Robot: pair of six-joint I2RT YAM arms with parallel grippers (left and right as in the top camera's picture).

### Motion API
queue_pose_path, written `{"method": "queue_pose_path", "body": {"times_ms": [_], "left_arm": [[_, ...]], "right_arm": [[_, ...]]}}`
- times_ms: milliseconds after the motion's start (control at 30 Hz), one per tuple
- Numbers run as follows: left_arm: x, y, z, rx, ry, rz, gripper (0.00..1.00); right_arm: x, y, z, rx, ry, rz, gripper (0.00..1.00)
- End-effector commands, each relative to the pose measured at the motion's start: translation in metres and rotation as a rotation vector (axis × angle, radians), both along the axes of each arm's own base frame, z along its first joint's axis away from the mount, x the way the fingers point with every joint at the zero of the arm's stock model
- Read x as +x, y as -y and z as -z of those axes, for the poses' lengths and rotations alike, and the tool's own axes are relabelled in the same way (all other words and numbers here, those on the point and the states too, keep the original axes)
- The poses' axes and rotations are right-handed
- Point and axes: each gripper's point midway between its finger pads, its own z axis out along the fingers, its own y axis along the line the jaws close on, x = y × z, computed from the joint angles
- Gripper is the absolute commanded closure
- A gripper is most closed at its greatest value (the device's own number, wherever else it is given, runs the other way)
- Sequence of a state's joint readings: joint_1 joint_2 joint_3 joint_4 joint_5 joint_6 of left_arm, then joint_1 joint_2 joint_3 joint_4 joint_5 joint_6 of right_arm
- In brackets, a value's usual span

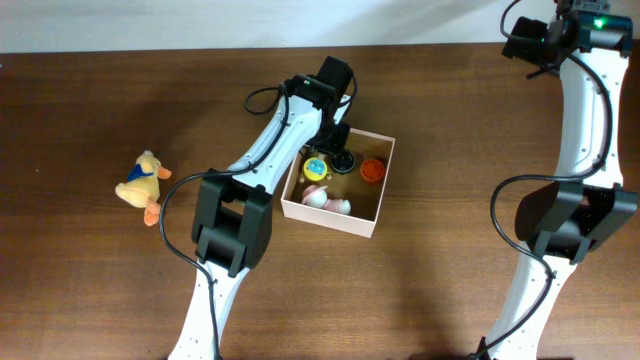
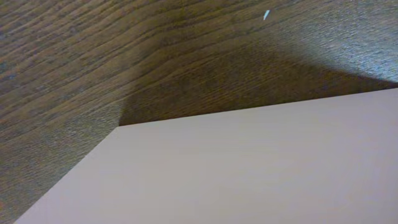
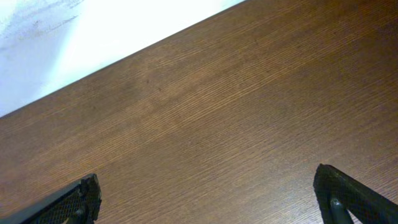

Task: Pack container
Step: 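Lower the toy into the box and open left gripper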

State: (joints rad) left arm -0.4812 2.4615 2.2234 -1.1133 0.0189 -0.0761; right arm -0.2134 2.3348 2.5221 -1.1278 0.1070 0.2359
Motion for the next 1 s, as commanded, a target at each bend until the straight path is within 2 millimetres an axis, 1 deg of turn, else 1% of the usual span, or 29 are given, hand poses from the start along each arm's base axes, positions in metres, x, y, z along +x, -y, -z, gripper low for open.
{"method": "queue_pose_path", "body": {"times_ms": [0, 167, 200, 267, 300, 333, 367, 433, 767, 867, 967], "left_arm": [[-0.001, 0.002, 0.016, -0.001, -0.022, -0.008, 0.98], [0.006, 0.001, 0.015, 0.004, 0.006, -0.011, 0.98], [0.006, 0.001, 0.015, 0.004, 0.006, -0.011, 0.94], [0.005, 0.001, 0.015, 0.005, 0.005, -0.012, 0.66], [0.005, 0.001, 0.015, 0.005, 0.005, -0.012, 0.54], [0.006, 0.001, 0.015, 0.004, 0.005, -0.012, 0.46], [0.006, 0.001, 0.015, 0.004, 0.005, -0.012, 0.41], [0.006, 0.000, 0.015, 0.004, 0.005, -0.014, 0.39], [0.008, -0.001, 0.013, 0.002, 0.009, -0.018, 0.40], [0.010, 0.000, 0.005, -0.003, 0.019, -0.018, 0.41], [0.016, 0.003, -0.010, -0.015, 0.043, -0.018, 0.41]], "right_arm": [[-0.001, -0.002, -0.008, 0.000, 0.017, 0.005, 0.01], [-0.001, -0.002, -0.008, 0.000, 0.016, 0.005, 0.01], [-0.001, -0.002, -0.008, 0.000, 0.016, 0.005, 0.01], [-0.001, -0.002, -0.008, 0.000, 0.016, 0.005, 0.01], [-0.001, -0.002, -0.008, 0.000, 0.016, 0.005, 0.01], [-0.001, -0.002, -0.008, 0.000, 0.016, 0.005, 0.01], [-0.001, -0.002, -0.008, 0.000, 0.016, 0.005, 0.01], [-0.001, -0.002, -0.008, 0.000, 0.017, 0.005, 0.01], [-0.001, -0.002, -0.008, 0.000, 0.016, 0.005, 0.01], [-0.001, -0.002, -0.008, 0.000, 0.016, 0.005, 0.01], [-0.001, -0.002, -0.008, 0.000, 0.017, 0.005, 0.01]]}}
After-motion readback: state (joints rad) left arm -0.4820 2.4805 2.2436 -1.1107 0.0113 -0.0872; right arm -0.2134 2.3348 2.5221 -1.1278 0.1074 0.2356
